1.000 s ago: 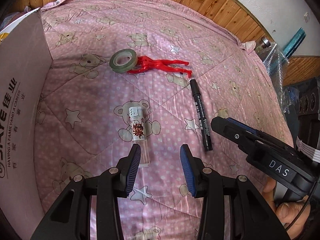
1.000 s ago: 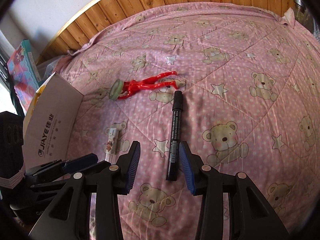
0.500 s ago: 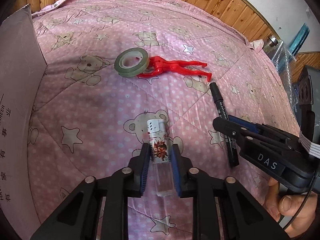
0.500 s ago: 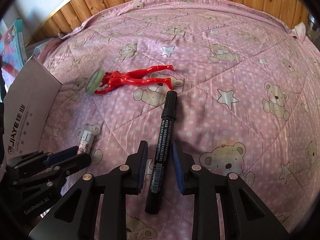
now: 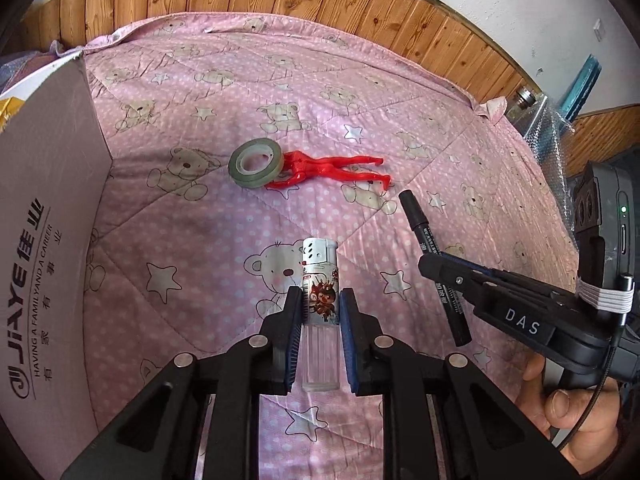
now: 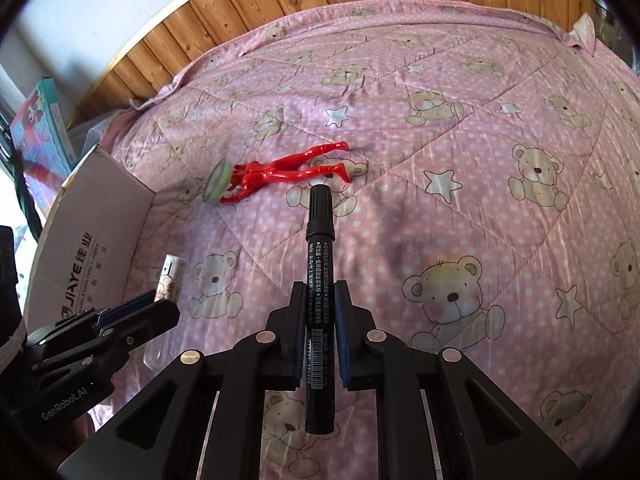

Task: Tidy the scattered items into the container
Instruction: 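Lift the glass bottle and black marker and carry them toward the box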

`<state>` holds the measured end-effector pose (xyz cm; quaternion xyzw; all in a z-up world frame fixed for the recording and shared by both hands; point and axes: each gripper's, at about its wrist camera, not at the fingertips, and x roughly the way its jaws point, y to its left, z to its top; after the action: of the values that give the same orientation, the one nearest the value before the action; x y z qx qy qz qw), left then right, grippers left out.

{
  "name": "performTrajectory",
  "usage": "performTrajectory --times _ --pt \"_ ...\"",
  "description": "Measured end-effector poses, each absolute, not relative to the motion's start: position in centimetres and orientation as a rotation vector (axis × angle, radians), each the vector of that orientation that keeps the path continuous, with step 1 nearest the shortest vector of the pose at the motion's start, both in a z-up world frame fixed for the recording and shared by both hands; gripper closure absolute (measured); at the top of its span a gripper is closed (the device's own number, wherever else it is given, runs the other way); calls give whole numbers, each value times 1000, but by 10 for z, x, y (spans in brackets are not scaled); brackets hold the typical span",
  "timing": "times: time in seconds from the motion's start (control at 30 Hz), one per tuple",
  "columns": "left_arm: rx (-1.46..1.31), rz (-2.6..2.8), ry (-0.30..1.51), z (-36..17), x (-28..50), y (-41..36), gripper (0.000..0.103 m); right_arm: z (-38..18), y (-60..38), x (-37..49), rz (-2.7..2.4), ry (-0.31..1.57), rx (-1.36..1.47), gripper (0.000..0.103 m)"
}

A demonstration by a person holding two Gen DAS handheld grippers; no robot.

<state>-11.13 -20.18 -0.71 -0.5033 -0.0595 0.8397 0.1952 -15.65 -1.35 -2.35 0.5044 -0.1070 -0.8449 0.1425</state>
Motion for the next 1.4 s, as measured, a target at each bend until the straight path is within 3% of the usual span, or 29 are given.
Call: performTrajectory --times 1.4 --pt "-1131 2478 -132 97 -4 -217 84 73 -41 -45 -2487 -261 1208 89"
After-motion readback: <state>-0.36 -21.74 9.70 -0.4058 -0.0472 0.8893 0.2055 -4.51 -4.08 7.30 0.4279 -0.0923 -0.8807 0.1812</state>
